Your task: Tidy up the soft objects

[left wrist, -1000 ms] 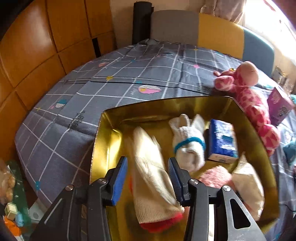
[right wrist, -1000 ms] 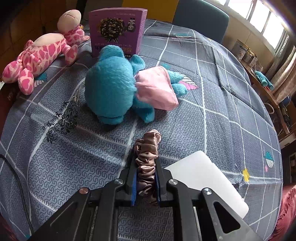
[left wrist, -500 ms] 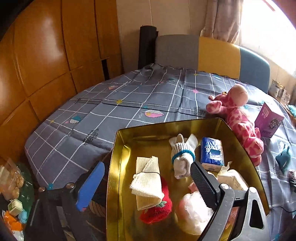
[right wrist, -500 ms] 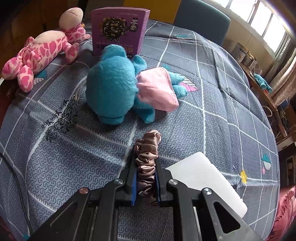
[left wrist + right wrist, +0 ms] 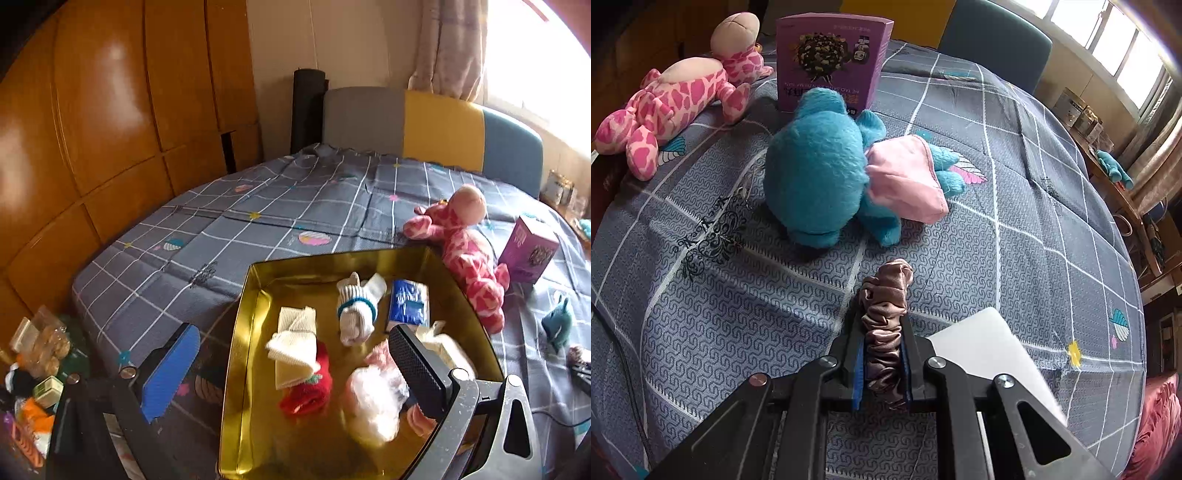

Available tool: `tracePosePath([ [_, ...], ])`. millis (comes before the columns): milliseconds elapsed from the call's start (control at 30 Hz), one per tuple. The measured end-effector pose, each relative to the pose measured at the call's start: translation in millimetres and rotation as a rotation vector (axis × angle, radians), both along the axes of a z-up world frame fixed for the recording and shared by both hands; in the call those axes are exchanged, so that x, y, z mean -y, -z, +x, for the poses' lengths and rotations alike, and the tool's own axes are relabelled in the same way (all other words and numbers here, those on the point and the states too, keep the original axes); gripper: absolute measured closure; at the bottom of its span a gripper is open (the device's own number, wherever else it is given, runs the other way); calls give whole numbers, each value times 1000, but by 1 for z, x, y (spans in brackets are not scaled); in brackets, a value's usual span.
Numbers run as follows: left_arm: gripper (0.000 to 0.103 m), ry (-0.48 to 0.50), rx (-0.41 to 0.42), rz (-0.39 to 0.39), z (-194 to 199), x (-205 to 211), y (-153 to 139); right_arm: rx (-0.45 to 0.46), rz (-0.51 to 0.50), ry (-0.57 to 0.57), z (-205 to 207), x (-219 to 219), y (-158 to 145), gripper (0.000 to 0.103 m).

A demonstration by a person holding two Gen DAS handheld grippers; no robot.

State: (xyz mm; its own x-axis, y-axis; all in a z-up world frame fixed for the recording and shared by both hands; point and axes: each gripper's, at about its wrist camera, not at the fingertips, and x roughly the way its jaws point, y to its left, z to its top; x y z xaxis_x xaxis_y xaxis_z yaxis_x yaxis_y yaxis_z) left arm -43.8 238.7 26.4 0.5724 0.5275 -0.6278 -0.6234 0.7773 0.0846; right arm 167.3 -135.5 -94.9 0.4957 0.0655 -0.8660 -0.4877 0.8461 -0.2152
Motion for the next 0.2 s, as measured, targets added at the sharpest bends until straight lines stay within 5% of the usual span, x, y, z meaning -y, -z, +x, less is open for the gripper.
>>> tracePosePath([
  [200,0,75,-5,-117,-6,6,8,3,-5,-2,-1,-1,0,89],
])
